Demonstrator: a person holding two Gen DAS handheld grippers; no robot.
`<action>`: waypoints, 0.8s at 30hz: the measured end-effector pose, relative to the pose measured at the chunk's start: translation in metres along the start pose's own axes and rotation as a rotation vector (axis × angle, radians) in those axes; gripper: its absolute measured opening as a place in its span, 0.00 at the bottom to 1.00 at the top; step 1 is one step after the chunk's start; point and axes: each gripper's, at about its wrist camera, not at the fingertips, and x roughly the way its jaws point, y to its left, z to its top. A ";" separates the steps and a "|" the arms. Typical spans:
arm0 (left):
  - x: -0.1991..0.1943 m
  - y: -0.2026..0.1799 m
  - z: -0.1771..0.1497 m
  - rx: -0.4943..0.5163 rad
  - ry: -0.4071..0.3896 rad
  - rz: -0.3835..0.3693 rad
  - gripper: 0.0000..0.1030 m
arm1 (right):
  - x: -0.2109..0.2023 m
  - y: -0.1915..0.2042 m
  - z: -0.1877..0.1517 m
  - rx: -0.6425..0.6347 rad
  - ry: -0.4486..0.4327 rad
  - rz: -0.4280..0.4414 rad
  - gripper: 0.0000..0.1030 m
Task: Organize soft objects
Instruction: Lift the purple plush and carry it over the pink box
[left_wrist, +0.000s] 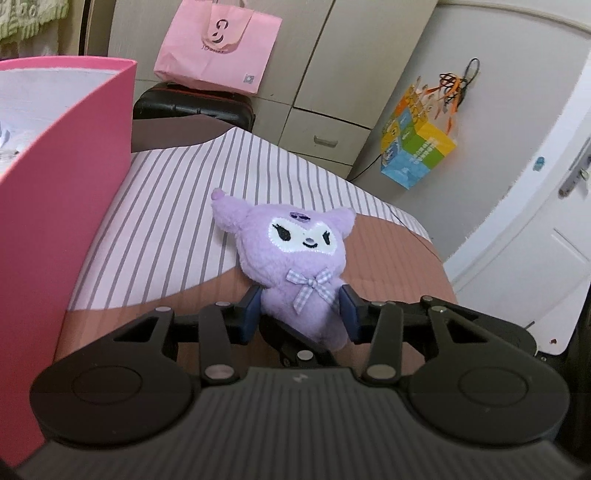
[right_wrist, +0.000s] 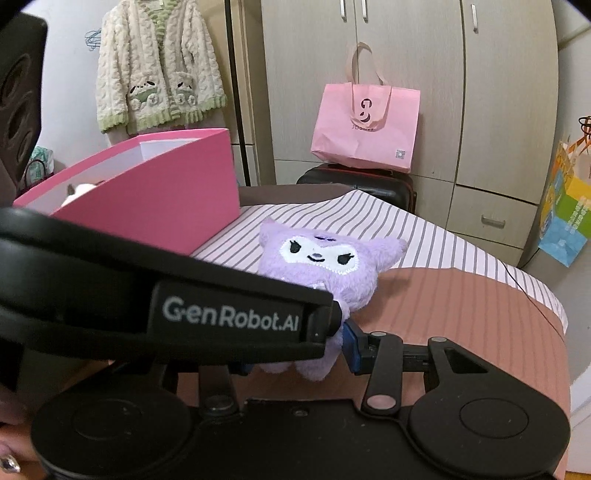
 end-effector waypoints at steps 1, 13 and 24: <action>-0.004 0.000 -0.002 0.004 -0.004 -0.007 0.42 | -0.004 0.003 -0.001 -0.001 -0.002 -0.002 0.48; -0.059 -0.008 -0.029 0.055 -0.027 -0.083 0.42 | -0.059 0.035 -0.016 -0.015 -0.043 -0.048 0.48; -0.108 -0.009 -0.061 0.142 -0.082 -0.090 0.42 | -0.098 0.069 -0.036 -0.023 -0.108 -0.050 0.48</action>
